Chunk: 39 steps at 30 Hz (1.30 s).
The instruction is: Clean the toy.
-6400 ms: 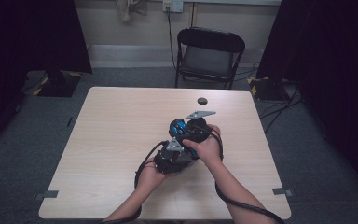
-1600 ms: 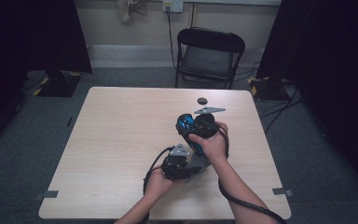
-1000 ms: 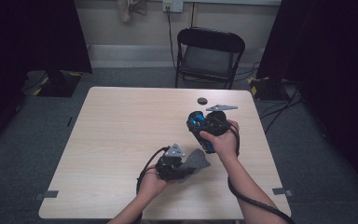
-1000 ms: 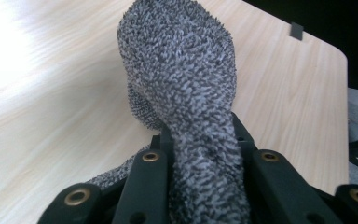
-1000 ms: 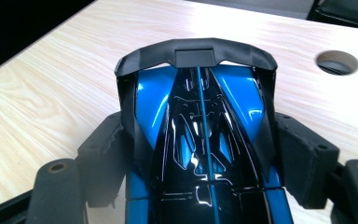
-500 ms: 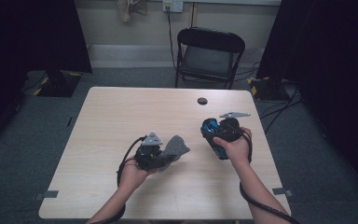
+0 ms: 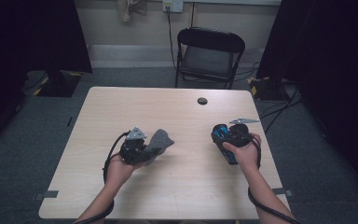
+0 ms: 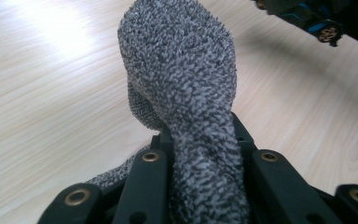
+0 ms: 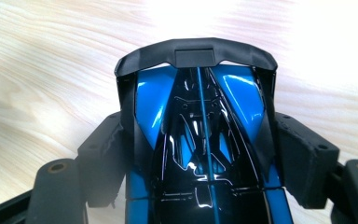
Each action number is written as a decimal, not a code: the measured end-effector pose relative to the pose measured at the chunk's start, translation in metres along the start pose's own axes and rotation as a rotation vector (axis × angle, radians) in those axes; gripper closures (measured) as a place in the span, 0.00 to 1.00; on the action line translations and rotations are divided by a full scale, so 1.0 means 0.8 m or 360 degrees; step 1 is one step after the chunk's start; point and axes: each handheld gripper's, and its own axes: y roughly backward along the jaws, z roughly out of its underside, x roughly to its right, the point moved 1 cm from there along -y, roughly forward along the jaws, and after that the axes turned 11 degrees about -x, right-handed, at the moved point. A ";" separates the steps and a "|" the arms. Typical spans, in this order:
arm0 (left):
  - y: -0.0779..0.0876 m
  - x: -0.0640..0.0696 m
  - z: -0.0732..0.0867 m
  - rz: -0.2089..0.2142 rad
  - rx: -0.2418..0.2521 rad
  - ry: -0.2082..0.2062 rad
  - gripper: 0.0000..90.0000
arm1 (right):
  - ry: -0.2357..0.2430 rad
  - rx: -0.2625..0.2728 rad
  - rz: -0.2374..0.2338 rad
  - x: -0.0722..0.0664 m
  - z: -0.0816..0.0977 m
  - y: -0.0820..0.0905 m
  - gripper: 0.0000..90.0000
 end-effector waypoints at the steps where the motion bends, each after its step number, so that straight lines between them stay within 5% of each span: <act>1: 0.001 -0.003 0.000 -0.0009 -0.0002 0.0003 0.83 | -0.0004 -0.0002 0.0008 0.002 0.002 0.000 0.29; 21: 0.020 -0.033 0.011 -0.0085 0.0014 0.0074 0.83 | -0.0058 -0.0035 0.0110 0.038 0.027 -0.013 0.29; 29: 0.020 -0.069 0.023 -0.0176 -0.0013 0.0170 0.83 | -0.0072 -0.0056 0.0148 0.050 0.032 -0.025 0.29; 39: 0.009 -0.093 0.036 -0.0263 -0.0074 0.0230 0.83 | -0.0050 -0.0103 0.0182 0.054 0.030 -0.038 0.29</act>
